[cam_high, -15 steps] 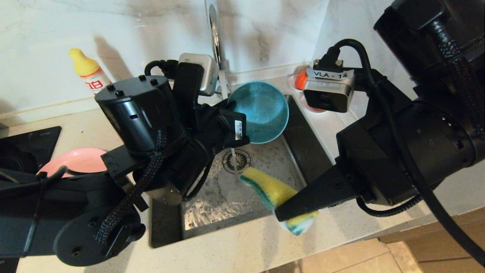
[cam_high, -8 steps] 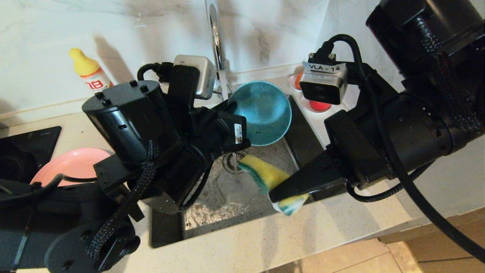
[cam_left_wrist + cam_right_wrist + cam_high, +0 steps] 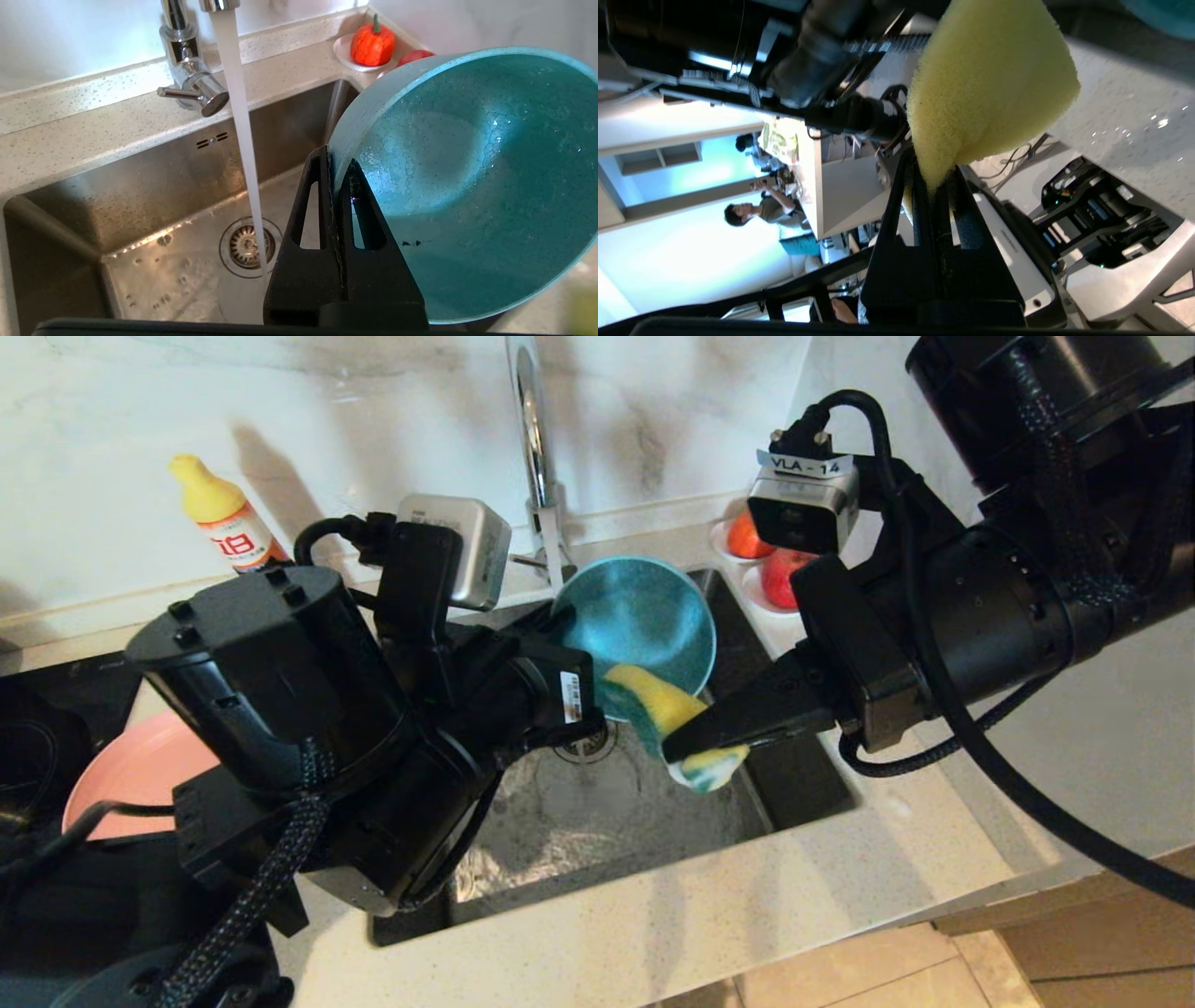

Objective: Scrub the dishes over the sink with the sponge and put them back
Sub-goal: Wipe the bowl

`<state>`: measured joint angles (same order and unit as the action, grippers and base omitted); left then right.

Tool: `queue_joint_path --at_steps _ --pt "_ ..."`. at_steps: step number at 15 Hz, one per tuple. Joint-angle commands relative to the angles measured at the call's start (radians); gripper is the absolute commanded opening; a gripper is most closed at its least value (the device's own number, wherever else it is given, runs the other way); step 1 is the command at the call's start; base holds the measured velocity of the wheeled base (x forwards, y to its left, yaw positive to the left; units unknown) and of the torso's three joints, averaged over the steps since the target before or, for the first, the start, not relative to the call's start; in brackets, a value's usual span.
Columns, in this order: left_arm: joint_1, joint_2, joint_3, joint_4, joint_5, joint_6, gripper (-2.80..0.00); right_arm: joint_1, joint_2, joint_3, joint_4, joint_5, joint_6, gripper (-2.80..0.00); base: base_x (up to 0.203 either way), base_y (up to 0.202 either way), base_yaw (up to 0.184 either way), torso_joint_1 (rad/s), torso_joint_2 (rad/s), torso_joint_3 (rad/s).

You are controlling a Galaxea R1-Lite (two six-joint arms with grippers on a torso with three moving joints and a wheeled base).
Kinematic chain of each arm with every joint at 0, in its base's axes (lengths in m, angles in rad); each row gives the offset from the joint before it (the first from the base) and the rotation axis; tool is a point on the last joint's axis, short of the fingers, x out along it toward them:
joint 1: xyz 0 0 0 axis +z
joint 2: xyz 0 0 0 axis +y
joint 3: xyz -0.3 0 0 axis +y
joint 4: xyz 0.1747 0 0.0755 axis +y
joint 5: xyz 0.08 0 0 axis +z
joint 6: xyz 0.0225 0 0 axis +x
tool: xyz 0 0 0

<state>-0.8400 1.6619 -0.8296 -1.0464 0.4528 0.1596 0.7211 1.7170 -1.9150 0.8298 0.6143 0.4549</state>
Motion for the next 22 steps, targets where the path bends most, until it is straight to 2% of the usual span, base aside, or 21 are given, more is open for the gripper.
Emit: queue_joint_path --at_steps 1,3,7,15,18,22 --pt "-0.018 -0.007 0.006 -0.01 0.003 -0.003 -2.8 -0.017 0.006 -0.009 0.0 0.004 0.002 -2.8 0.0 0.0 0.0 0.0 0.0 0.0" --pt "-0.04 -0.008 0.012 -0.012 0.003 -0.005 -2.8 -0.028 0.007 -0.006 -0.02 0.002 0.004 -2.8 0.0 0.0 0.0 0.0 0.0 0.0" --pt "-0.071 -0.007 0.029 -0.049 0.003 -0.003 -2.8 -0.047 0.017 -0.003 -0.099 0.002 0.062 -2.8 0.0 0.0 0.0 0.0 0.0 0.0" --pt "-0.071 -0.056 0.089 -0.05 -0.003 -0.003 -2.8 -0.121 0.021 -0.006 -0.103 -0.007 0.061 -2.8 0.0 0.0 0.0 0.0 0.0 0.0" --pt "-0.071 -0.064 0.111 -0.049 -0.006 0.006 -2.8 -0.121 0.011 -0.006 -0.103 -0.052 0.064 -2.8 0.0 0.0 0.0 0.0 0.0 0.0" --pt "-0.074 -0.058 0.157 -0.052 -0.006 0.014 -2.8 -0.121 0.007 -0.006 -0.115 -0.056 0.064 -2.8 0.0 0.0 0.0 0.0 0.0 0.0"
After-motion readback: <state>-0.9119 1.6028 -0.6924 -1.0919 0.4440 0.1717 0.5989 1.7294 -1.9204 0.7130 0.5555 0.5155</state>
